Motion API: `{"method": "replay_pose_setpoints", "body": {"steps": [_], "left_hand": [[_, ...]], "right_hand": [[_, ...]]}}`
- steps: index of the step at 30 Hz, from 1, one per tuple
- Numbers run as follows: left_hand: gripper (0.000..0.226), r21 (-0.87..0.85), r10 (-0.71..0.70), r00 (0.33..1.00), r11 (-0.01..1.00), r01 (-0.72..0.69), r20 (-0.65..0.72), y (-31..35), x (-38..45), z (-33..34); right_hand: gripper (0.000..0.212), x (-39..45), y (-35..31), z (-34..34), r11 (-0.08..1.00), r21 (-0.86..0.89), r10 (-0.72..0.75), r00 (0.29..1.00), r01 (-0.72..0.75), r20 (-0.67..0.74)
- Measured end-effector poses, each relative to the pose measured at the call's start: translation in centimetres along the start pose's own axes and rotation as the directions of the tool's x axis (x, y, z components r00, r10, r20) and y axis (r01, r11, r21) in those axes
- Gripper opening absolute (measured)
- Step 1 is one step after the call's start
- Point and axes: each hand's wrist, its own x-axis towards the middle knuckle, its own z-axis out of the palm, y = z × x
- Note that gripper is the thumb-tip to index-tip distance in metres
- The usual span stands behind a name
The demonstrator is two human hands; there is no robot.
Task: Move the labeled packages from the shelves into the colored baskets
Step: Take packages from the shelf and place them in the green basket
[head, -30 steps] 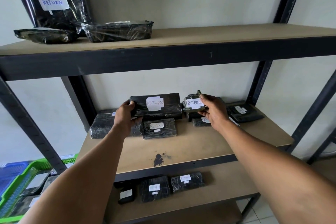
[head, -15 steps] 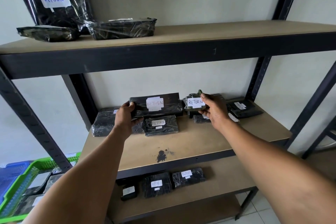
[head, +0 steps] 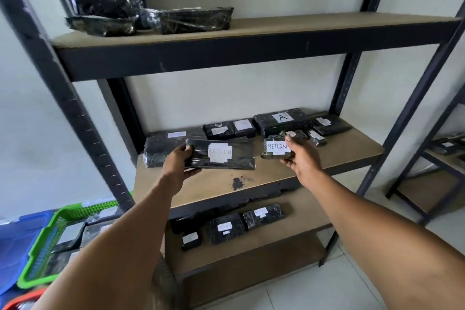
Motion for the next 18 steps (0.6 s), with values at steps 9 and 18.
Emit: {"method": "replay_pose_setpoints", "body": {"steps": [9, 18], "left_hand": [[0.024, 0.031, -0.069, 0.996, 0.997, 0.067, 0.05, -1.9, -9.3, -3.1], [0.02, 0.004, -0.131, 0.99, 0.991, 0.132, -0.041, -5.1, -19.1, -12.6]], "right_hand": [[0.016, -8.3, 0.3, -1.2, 1.0, -0.009, 0.025, 0.999, -0.025, 0.038], [0.026, -16.9, 3.7, 1.0, 0.971, -0.144, 0.217, 0.959, -0.192, 0.181]]}}
